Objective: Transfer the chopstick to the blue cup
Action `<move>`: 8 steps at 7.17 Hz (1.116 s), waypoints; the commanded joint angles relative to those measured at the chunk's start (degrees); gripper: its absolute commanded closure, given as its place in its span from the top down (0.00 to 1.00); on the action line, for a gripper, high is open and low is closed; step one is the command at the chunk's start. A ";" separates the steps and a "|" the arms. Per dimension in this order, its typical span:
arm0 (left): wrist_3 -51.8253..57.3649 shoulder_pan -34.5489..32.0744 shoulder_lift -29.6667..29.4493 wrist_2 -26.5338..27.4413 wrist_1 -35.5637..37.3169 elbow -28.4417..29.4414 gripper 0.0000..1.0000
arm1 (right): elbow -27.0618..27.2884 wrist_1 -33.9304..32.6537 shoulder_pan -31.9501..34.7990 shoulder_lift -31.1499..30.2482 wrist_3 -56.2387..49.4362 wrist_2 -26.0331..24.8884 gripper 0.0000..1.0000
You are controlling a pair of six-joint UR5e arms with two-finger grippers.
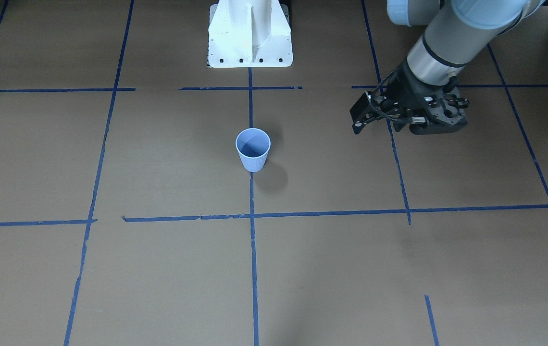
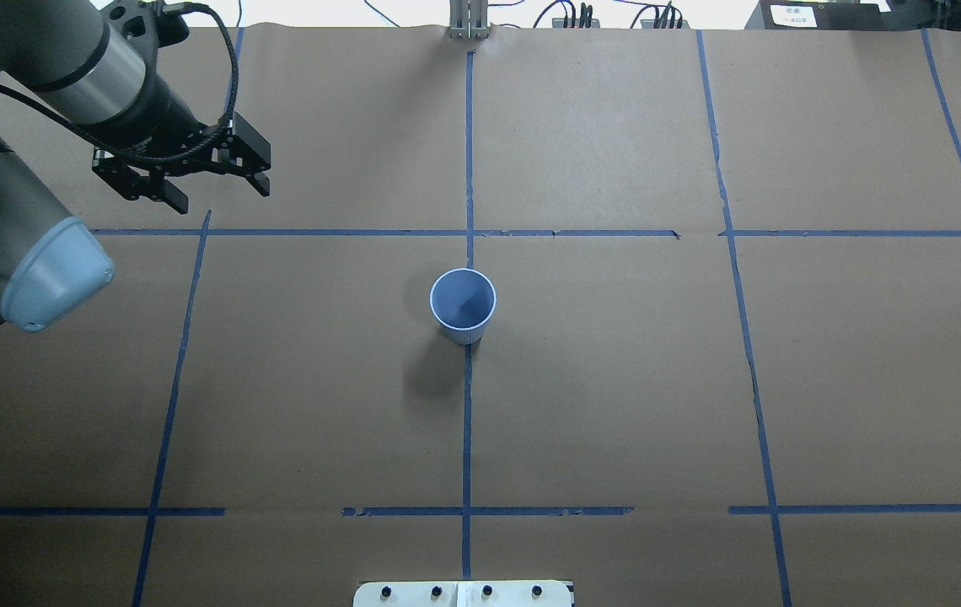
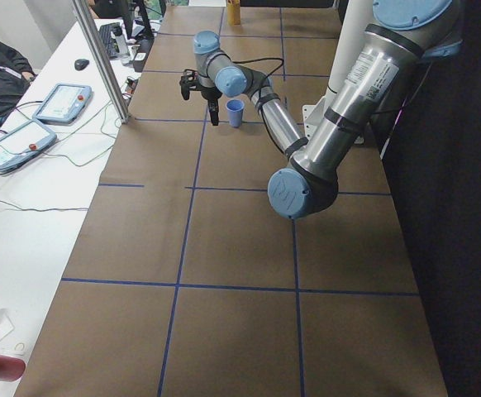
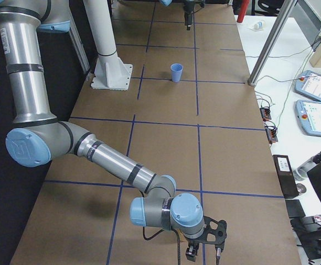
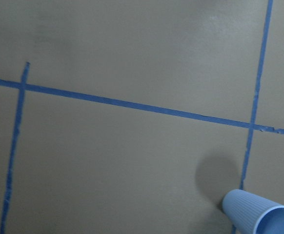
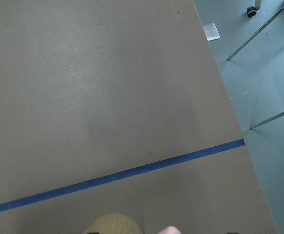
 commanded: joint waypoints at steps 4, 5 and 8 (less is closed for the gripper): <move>0.60 -0.31 0.71 -0.04 0.00 -0.41 1.00 | 1.20 0.18 -1.40 0.24 0.97 -0.27 0.07; 0.60 -0.31 0.71 -0.04 0.00 -0.41 1.00 | 2.26 0.18 -1.40 1.37 1.06 -0.28 0.02; 0.52 -0.22 0.71 -0.04 0.09 -0.32 1.00 | 9.72 -0.60 1.66 1.65 1.15 0.25 0.00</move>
